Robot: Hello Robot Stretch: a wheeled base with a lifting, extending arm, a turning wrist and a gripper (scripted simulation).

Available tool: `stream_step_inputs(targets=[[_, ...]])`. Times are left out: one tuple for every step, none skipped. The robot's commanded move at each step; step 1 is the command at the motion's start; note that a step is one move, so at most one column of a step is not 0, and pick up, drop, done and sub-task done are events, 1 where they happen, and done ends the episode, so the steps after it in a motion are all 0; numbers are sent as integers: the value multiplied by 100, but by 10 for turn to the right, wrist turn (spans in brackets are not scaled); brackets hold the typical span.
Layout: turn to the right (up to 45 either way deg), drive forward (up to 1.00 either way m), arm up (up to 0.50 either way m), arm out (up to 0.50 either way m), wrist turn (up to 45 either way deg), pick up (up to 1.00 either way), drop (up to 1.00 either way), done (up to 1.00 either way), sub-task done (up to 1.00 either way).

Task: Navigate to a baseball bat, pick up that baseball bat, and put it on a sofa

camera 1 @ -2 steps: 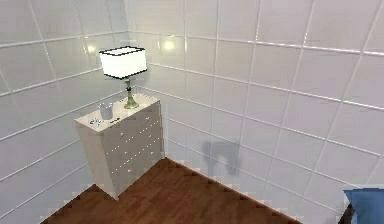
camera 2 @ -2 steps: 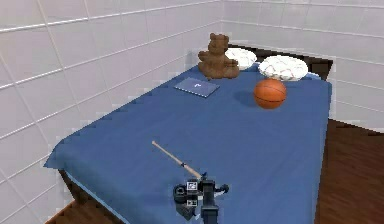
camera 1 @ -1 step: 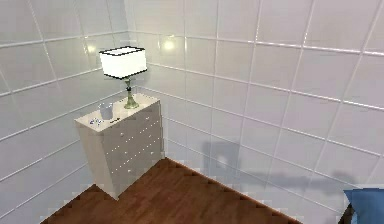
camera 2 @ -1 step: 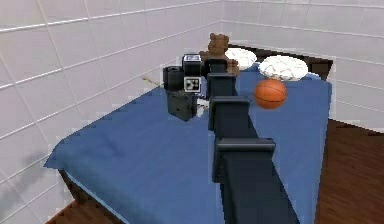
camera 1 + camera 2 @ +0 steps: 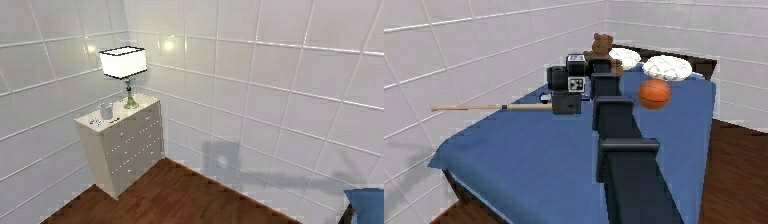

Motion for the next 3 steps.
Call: stream_step_inputs(targets=[[0, 0, 0, 0, -450, 0, 0, 0, 0], [0, 0, 0, 0, -450, 0, 0, 0, 0], [0, 0, 0, 0, -330, 0, 0, 0, 0]])
